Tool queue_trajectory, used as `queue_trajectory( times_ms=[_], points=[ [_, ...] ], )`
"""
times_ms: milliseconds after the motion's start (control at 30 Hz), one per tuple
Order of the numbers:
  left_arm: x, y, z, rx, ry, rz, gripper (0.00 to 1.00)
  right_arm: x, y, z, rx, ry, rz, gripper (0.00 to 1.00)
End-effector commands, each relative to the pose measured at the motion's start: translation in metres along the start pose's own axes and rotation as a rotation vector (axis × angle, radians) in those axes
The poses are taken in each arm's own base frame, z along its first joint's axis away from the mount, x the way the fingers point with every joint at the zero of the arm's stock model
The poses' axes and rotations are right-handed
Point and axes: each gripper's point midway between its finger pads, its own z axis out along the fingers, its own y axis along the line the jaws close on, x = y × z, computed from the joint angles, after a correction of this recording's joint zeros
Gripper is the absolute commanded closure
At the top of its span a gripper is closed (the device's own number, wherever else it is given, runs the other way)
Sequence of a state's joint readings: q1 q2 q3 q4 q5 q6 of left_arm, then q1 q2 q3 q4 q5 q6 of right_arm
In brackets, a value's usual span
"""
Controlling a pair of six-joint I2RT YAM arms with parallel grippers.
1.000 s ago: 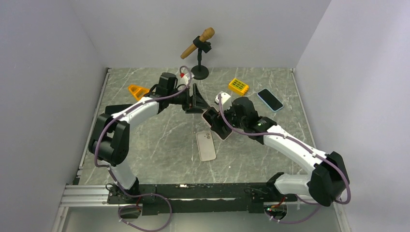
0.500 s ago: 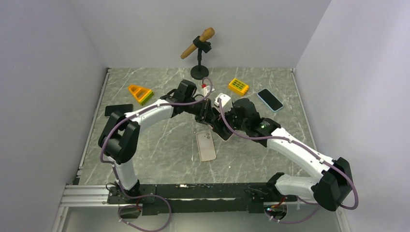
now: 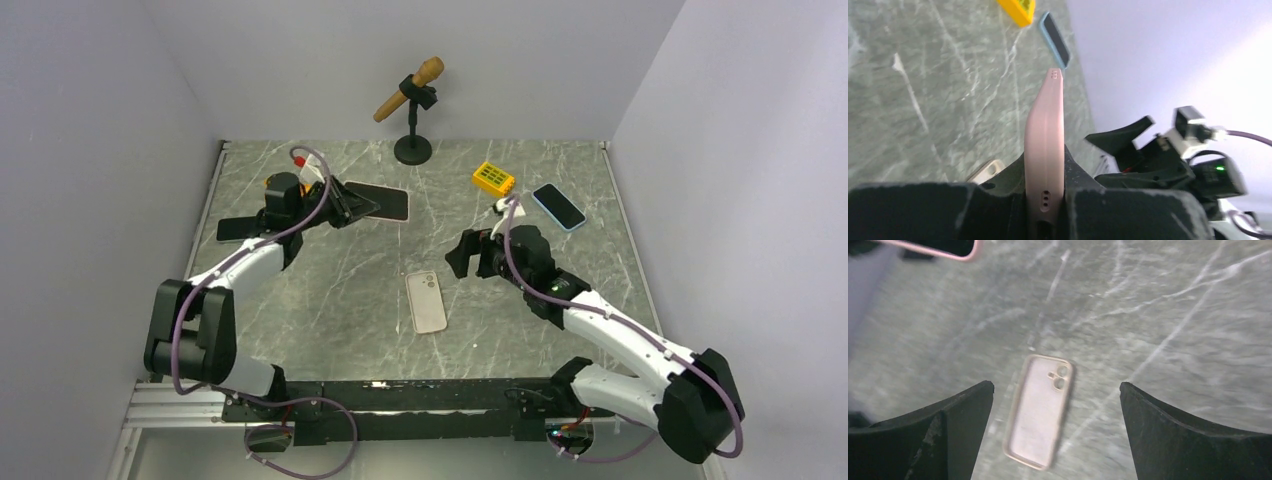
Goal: Take the phone out of the phone case
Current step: Pick up the phone at the center of the board.
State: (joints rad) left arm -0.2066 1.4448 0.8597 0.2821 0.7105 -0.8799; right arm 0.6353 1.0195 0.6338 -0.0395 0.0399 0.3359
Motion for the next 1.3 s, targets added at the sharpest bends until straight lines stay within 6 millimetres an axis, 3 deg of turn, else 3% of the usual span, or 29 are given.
queue_trajectory(
  times_ms=[0, 33, 133, 333, 533, 733, 800, 833, 900, 933, 967, 1000, 1033, 1100, 1167, 1267],
  points=[
    [-0.030, -0.072, -0.010, 0.370, -0.120, -0.027, 1.00, -0.057, 0.055, 0.005, -0.296, -0.161, 0.404, 0.00],
    [-0.031, -0.082, -0.014, 0.447, -0.134, -0.032, 1.00, -0.063, 0.060, 0.009, -0.337, -0.159, 0.459, 0.00],
    [-0.029, -0.081, -0.016, 0.547, -0.137, -0.140, 1.00, -0.080, 0.076, 0.020, -0.482, -0.173, 0.572, 0.07],
    [-0.021, -0.084, -0.011, 0.561, -0.116, -0.165, 1.00, -0.111, 0.090, 0.044, -0.582, -0.221, 0.635, 0.22],
    [-0.007, -0.088, -0.003, 0.538, -0.078, -0.144, 1.00, -0.119, 0.091, 0.062, -0.592, -0.243, 0.667, 0.24],
    [-0.004, -0.087, 0.000, 0.554, -0.053, -0.168, 1.00, -0.130, 0.095, 0.074, -0.600, -0.236, 0.666, 0.36],
    [-0.003, -0.090, 0.000, 0.557, -0.046, -0.155, 1.00, -0.129, 0.095, 0.078, -0.601, -0.219, 0.672, 0.45],
    [-0.002, -0.092, 0.001, 0.555, -0.034, -0.145, 1.00, -0.128, 0.094, 0.079, -0.601, -0.213, 0.671, 0.55],
    [0.003, -0.096, 0.004, 0.551, -0.012, -0.126, 1.00, -0.127, 0.093, 0.077, -0.613, -0.214, 0.666, 0.84],
    [0.006, -0.096, 0.006, 0.540, 0.001, -0.120, 0.98, -0.126, 0.093, 0.076, -0.618, -0.214, 0.663, 0.97],
    [0.009, -0.095, 0.008, 0.516, 0.012, -0.112, 0.88, -0.125, 0.091, 0.074, -0.619, -0.213, 0.657, 1.00],
    [0.012, -0.089, 0.013, 0.472, 0.023, -0.094, 0.73, -0.124, 0.088, 0.072, -0.613, -0.216, 0.647, 1.00],
    [0.015, -0.082, 0.016, 0.419, 0.033, -0.081, 0.48, -0.123, 0.082, 0.070, -0.600, -0.219, 0.635, 1.00],
    [0.015, -0.066, 0.020, 0.295, 0.038, -0.045, 0.16, -0.122, 0.065, 0.063, -0.555, -0.230, 0.601, 1.00],
    [0.017, -0.038, 0.020, 0.090, 0.055, -0.036, 0.10, -0.122, 0.050, 0.051, -0.497, -0.240, 0.527, 1.00],
    [0.002, 0.000, 0.008, -0.175, -0.005, 0.011, 0.09, -0.114, 0.029, 0.037, -0.353, -0.198, 0.376, 1.00]
  ],
)
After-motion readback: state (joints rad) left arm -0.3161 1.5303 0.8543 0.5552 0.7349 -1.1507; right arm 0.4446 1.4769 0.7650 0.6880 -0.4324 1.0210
